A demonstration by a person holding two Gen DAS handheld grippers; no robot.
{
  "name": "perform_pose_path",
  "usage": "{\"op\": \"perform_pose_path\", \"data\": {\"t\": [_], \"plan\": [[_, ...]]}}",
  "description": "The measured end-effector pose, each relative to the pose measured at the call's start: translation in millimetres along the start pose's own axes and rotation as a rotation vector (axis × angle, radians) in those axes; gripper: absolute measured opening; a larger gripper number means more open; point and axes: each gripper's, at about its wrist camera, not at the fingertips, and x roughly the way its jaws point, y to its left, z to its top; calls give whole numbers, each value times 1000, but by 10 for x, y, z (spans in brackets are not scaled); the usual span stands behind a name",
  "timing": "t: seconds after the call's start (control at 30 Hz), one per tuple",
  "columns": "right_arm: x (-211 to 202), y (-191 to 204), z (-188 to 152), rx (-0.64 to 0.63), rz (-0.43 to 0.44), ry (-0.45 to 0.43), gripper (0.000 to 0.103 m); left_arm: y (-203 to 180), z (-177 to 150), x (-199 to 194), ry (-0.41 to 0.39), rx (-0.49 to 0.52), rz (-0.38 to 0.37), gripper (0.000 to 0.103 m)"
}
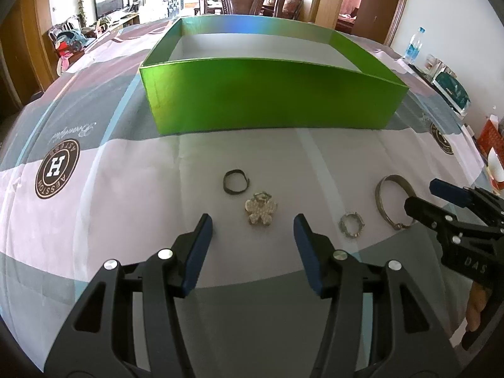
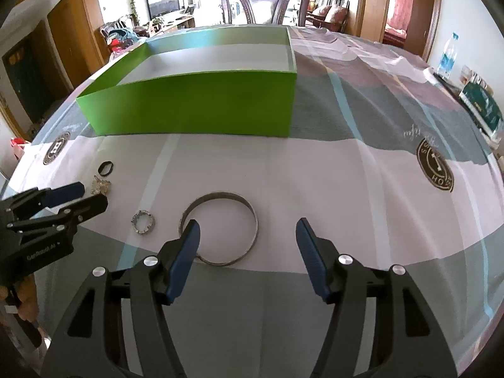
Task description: Organize jewelry
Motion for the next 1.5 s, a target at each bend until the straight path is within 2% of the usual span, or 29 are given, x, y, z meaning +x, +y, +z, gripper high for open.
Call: {"op": "perform_pose_path", "data": {"t": [0.33,0.77,1.5], "plan": [[65,65,-9,-24,-49,13,64,-76,43,57,-10,14,39,54],[160,113,-8,-36,-54,30,64,-77,69,87,-18,18,52,54],[171,168,-17,-40,-61,8,64,-110,82,125,-32,41,81,54]]}}
